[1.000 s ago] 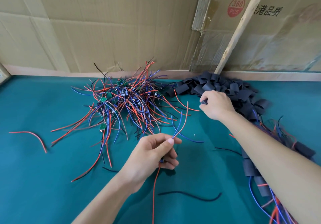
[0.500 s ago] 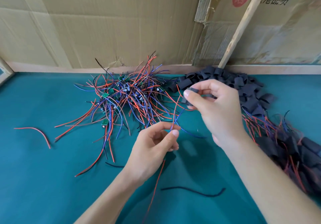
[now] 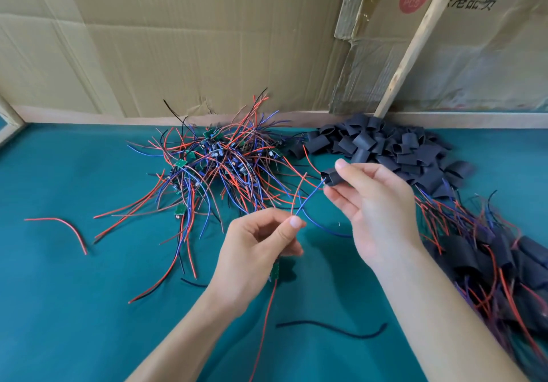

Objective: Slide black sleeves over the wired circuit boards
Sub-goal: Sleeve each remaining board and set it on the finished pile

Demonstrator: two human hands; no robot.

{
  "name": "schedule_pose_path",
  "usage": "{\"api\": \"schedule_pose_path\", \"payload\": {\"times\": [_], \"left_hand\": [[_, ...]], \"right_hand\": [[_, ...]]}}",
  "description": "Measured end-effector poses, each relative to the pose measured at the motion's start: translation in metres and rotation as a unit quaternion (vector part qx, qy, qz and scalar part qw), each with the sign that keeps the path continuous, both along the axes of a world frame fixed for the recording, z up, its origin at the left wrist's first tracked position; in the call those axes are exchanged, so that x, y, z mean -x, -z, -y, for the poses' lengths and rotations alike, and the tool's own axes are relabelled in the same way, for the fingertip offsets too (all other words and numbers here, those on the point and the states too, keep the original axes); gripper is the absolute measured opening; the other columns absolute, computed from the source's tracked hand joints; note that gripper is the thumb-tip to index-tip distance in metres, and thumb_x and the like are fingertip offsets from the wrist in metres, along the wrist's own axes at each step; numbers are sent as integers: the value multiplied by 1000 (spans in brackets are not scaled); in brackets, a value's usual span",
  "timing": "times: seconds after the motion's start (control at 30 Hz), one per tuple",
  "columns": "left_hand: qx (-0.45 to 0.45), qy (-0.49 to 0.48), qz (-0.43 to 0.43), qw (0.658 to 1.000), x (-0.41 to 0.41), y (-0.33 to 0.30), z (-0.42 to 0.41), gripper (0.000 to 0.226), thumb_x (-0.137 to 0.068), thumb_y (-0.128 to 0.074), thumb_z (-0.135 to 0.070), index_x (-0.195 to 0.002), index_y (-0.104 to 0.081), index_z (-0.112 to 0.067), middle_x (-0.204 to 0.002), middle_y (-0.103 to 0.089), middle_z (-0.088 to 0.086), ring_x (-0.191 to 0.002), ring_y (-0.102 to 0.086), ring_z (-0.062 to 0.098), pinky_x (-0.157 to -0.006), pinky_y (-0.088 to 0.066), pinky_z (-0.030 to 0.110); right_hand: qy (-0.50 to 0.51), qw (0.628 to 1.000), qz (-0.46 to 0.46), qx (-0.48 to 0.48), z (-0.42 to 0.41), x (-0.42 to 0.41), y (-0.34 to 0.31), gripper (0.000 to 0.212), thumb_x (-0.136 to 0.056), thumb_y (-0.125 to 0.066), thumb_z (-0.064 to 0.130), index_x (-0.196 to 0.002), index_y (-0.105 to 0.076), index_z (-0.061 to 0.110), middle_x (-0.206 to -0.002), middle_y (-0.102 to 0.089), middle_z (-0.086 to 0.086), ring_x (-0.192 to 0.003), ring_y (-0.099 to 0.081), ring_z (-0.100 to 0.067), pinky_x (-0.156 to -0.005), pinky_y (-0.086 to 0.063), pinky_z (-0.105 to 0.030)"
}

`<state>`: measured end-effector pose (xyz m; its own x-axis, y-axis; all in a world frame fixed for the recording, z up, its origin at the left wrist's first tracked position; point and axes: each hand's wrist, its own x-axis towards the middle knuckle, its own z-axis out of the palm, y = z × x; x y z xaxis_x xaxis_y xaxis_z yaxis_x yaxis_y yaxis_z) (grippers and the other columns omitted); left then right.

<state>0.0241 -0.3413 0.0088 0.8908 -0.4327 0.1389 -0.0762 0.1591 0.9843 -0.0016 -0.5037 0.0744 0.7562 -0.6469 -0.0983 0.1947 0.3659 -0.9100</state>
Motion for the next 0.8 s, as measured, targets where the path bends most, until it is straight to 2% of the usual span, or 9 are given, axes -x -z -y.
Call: {"api": "schedule_pose_path", "payload": {"times": [0.13, 0.27, 0.4, 0.43, 0.57, 0.67, 0.8], "left_hand": [[-23, -8, 30, 999, 0, 0, 0, 19, -88, -73, -38, -85, -76, -20, -65, -69, -1, -64, -69, 16, -70, -58, 29], [-70, -37, 83, 993, 3, -2, -1, 15, -87, -73, -38, -84, -76, -24, -63, -71, -1, -58, -63, 3, -61, -44, 10], [-119, -68, 133, 982, 6, -3, -1, 5, -87, -75, -34, -82, -75, -36, -64, -71, -8, -58, -64, 1, -63, -47, 11], [-132, -78, 152, 976, 6, -3, -1, 9, -87, -76, -31, -82, -74, -38, -64, -70, -11, -59, -65, 2, -65, -48, 11], [-152, -91, 186, 966, 8, -4, 0, 4, -86, -76, -32, -86, -78, -29, -69, -71, -16, -66, -68, 8, -69, -51, 15], [-154, -87, 190, 966, 7, -4, -1, 5, -88, -77, -30, -88, -79, -25, -68, -70, -14, -64, -67, 7, -69, -52, 16], [-154, -77, 191, 966, 6, -5, -3, 8, -88, -77, -30, -87, -79, -23, -64, -69, -9, -60, -65, 8, -65, -50, 15]], "right_hand": [[-32, 999, 8, -19, -11, 3, 1, 19, -87, -78, 4, -76, -63, 8, -70, -68, -6, -63, -66, -20, -67, -60, -28], [-31, 999, 1, -35, -22, 3, 3, 18, -88, -77, 5, -80, -61, 7, -70, -70, -6, -64, -68, -22, -67, -60, -29], [5, 999, 5, -46, -21, 0, 2, 19, -88, -78, 4, -80, -61, 7, -75, -68, -11, -67, -67, -27, -68, -60, -29], [14, 999, 8, -51, -21, 0, 2, 19, -88, -78, 4, -80, -61, 6, -78, -67, -13, -69, -66, -29, -69, -61, -30], [26, 998, 4, -55, -17, 1, 5, 19, -88, -78, 4, -80, -61, 6, -90, -65, -22, -76, -66, -33, -70, -61, -30], [17, 1000, 1, -22, -17, 5, 8, 18, -88, -78, 4, -80, -62, 5, -88, -66, -21, -75, -67, -32, -70, -61, -31], [-18, 996, -6, 90, -19, 11, 9, 18, -85, -81, 6, -77, -65, 10, -82, -67, -15, -67, -67, -23, -71, -59, -35]]}}
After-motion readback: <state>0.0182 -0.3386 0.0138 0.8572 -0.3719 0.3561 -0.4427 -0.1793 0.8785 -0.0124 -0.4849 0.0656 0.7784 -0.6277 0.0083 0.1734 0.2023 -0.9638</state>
